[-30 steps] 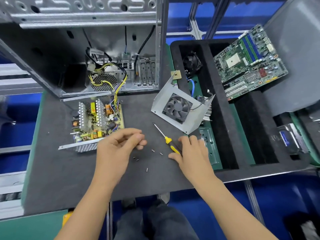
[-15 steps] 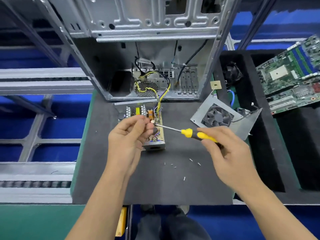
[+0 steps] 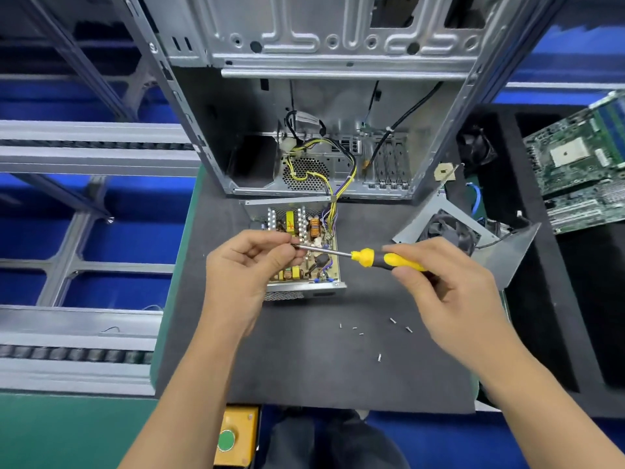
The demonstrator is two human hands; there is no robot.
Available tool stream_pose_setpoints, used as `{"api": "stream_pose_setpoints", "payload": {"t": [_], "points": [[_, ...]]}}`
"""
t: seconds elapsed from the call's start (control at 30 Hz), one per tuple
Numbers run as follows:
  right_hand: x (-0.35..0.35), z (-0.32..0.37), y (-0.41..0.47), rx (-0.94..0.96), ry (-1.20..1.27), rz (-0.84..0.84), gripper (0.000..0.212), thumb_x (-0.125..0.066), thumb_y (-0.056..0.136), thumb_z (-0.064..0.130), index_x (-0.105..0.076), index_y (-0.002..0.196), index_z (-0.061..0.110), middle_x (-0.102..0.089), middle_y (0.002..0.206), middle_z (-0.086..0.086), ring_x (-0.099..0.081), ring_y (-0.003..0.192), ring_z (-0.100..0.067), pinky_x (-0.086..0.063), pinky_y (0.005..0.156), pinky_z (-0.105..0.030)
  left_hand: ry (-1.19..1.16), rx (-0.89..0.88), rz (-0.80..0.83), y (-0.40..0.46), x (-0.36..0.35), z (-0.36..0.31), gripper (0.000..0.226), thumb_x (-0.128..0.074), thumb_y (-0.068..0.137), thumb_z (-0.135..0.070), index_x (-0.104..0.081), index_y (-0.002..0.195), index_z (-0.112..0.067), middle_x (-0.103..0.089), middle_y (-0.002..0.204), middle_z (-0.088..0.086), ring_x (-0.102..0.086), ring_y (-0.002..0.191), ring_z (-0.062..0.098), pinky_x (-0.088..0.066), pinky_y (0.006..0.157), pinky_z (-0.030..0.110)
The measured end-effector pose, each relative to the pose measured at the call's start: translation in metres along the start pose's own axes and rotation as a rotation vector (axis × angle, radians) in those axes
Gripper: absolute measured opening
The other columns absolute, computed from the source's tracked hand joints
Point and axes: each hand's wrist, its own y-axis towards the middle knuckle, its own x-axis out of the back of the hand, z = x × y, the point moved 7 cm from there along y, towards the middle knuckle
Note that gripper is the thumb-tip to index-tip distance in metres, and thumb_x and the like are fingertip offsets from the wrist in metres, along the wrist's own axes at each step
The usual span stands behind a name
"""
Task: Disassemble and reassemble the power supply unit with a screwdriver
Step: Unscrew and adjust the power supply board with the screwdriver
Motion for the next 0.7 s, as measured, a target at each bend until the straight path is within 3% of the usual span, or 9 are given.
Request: {"api": "stream_pose_setpoints", "payload": {"t": [0.07, 0.2, 0.33, 0.47, 0.6, 0.7], "points": [[0.002, -0.005, 0.005, -0.108, 0.15, 0.017, 0.022, -0.071, 0.088, 0.026, -0.071, 0.105, 0.039, -0.063, 0.086, 0.005, -0.056, 0.072, -0.015, -0.044, 0.066, -0.02, 0.065, -0.012, 0.023, 0.002, 0.003, -0.003, 0.02, -0.081, 0.069, -0.006, -0.079, 0.078, -0.024, -0.076, 0.08, 0.005, -0.074, 0.071, 0.019, -0.058, 0.071, 0.023], [-0.004, -0.013, 0.017, -0.369, 0.666, -0.083, 0.015, -0.077, 0.071, 0.028, -0.072, 0.085, 0.026, -0.066, 0.076, -0.003, -0.062, 0.061, -0.017, -0.05, 0.056, -0.023, 0.058, -0.005, 0.063, 0.002, 0.002, -0.004, 0.019, -0.08, 0.068, -0.014, -0.08, 0.084, -0.024, -0.077, 0.082, 0.008, -0.075, 0.074, 0.022, -0.059, 0.072, 0.025], [-0.024, -0.014, 0.027, -0.502, 0.959, -0.156, 0.008, -0.073, 0.077, 0.03, -0.069, 0.078, 0.023, -0.073, 0.095, -0.013, -0.068, 0.07, -0.02, -0.055, 0.062, -0.026, 0.035, 0.03, 0.039, 0.003, -0.001, 0.0, 0.021, -0.079, 0.068, -0.01, -0.08, 0.085, -0.023, -0.077, 0.083, 0.011, -0.075, 0.076, 0.025, -0.059, 0.072, 0.026], [-0.037, -0.011, 0.038, -0.469, 0.924, -0.194, 0.018, -0.07, 0.088, 0.024, -0.056, 0.098, 0.017, -0.072, 0.091, -0.018, -0.068, 0.069, -0.021, -0.054, 0.063, -0.026, 0.059, 0.031, 0.028, 0.005, 0.004, 0.0, 0.021, -0.081, 0.069, -0.008, -0.079, 0.086, -0.021, -0.076, 0.081, 0.01, -0.075, 0.074, 0.024, -0.059, 0.071, 0.025], [-0.042, -0.004, 0.047, -0.381, 0.779, -0.182, 0.011, -0.061, 0.097, 0.018, -0.051, 0.102, 0.016, -0.073, 0.087, -0.015, -0.066, 0.065, -0.022, -0.053, 0.06, -0.026, 0.194, 0.023, 0.053, 0.01, 0.011, 0.0, 0.029, -0.087, 0.068, -0.007, -0.079, 0.086, -0.027, -0.077, 0.084, 0.003, -0.075, 0.077, 0.017, -0.056, 0.073, 0.019], [-0.04, 0.003, 0.052, -0.3, 0.661, -0.167, 0.011, -0.058, 0.098, 0.014, -0.05, 0.102, 0.02, -0.072, 0.086, -0.014, -0.065, 0.062, -0.022, -0.052, 0.058, -0.026, 0.271, 0.011, 0.137, 0.012, 0.015, 0.001, 0.04, -0.089, 0.064, -0.018, -0.077, 0.1, -0.032, -0.077, 0.1, -0.003, -0.073, 0.096, 0.014, -0.055, 0.085, 0.019]]}}
